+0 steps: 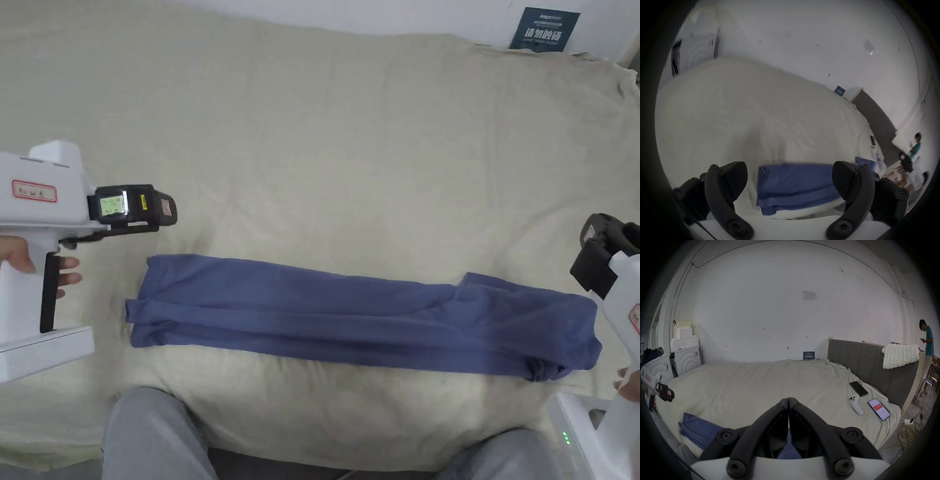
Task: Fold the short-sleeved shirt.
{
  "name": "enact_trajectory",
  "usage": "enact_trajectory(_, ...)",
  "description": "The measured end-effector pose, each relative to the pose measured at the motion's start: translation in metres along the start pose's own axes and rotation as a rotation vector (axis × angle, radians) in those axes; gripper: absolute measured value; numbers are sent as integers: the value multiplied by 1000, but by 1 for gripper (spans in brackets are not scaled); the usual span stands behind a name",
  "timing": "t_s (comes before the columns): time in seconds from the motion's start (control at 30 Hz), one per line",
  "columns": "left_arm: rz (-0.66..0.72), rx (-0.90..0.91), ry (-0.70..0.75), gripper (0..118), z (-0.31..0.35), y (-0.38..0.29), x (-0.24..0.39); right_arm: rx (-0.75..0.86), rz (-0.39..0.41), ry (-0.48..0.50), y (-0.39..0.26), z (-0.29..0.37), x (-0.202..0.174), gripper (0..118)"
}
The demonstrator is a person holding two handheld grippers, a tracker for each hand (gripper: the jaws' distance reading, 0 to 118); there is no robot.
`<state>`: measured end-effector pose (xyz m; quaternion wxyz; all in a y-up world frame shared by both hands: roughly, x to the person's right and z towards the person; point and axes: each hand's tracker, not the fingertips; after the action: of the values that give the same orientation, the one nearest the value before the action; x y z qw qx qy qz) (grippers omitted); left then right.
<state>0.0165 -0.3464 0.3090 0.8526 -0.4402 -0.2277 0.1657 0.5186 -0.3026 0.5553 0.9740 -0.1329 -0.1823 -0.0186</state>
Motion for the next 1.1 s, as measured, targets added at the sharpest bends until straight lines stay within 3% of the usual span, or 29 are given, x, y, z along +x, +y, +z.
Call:
enact_trajectory(0.1, 156, -127, -70, 110, -22, -8, -34, -21, -8, -16, -3, -4, 0, 0)
enact_trajectory(0.33, 184, -261, -90, 109, -62, -36, -56, -50, 3, -39, -4, -8, -3, 0)
enact_trajectory(0.53, 155, -250, -73, 100, -70, -47, -51, -68, 12, -47, -8, -10, -3, 0)
enact_trajectory(0.57, 152, -245, -73, 96, -70, -47, -50, -72, 14, -47, -9, -11, -3, 0)
enact_trajectory(0.63, 125, -245, -28, 78, -68, -49, -48, -81, 11, -42, -11, -13, -4, 0)
enact_trajectory(0.67, 115, -243, 8, 60, -67, -49, -46, -85, 9, -39, -12, -14, -4, 0)
enact_trajectory(0.7, 117, -238, 47, 21, -67, -50, -45, -86, 9, -38, -14, -14, -4, 0)
enact_trajectory(0.73, 156, -242, 15, 10, -69, -52, -45, -88, 8, -37, -15, -15, -5, 0)
enact_trajectory(0.8, 138, -250, -34, 7, -73, -60, -32, -95, 2, -32, -16, -15, -5, 0)
enact_trajectory(0.9, 11, -261, 80, 2, -75, -61, -7, -96, 4, -29, -18, -13, -4, 0)
enact_trajectory(1.1, 47, -162, 163, 0, -36, -32, 10, -85, -3, -29, -16, -5, 6, 0)
